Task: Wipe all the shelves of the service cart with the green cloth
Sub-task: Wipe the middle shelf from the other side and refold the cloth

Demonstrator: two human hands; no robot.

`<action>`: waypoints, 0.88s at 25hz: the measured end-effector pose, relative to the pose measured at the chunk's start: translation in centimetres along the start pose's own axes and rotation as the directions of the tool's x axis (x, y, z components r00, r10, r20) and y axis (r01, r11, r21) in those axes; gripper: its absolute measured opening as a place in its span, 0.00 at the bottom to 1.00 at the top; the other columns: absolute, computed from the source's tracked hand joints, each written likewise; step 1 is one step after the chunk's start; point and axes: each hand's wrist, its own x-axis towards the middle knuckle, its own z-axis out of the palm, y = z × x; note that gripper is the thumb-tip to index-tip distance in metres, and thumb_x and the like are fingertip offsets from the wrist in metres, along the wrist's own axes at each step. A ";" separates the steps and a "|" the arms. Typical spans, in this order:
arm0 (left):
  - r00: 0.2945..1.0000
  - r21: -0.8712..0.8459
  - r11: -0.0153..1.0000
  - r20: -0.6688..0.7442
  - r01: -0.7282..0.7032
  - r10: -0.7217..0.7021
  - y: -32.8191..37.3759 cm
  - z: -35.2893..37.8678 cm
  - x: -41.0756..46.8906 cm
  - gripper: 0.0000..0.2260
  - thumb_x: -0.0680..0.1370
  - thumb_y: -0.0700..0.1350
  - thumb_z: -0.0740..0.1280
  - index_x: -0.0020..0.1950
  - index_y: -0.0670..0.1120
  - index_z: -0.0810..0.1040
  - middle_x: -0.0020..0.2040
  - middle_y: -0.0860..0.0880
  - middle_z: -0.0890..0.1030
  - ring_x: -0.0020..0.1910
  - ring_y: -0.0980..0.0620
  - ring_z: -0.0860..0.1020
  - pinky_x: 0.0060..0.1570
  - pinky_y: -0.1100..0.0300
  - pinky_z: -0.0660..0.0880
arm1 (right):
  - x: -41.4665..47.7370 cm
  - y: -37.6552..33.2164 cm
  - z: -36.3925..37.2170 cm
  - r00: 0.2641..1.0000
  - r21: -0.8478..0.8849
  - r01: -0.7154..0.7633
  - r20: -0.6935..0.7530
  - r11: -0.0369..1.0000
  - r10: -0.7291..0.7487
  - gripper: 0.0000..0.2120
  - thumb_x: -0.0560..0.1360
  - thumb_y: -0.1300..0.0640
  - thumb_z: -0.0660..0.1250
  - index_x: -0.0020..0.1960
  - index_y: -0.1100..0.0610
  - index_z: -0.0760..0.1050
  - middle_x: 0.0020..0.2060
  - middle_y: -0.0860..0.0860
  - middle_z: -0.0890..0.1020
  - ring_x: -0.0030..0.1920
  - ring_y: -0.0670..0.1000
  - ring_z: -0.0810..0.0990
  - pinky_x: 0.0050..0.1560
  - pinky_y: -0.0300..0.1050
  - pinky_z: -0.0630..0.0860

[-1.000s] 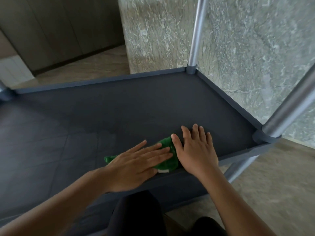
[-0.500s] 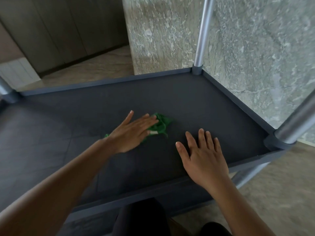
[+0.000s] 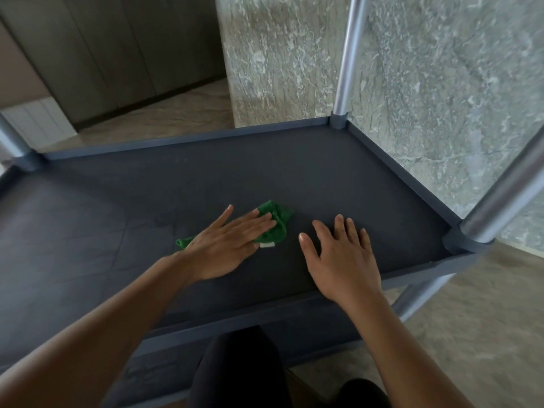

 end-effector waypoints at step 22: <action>0.997 -0.085 0.994 0.043 -0.067 0.071 5.1 0.0 -2.9 0.24 0.84 0.51 0.49 0.77 0.59 0.42 0.73 0.65 0.40 0.73 0.67 0.36 0.73 0.56 0.31 | 1.3 -1.5 -0.3 0.999 0.048 0.022 -0.034 0.999 -0.021 0.32 0.79 0.40 0.38 0.73 0.55 0.63 0.74 0.59 0.60 0.76 0.57 0.52 0.74 0.55 0.45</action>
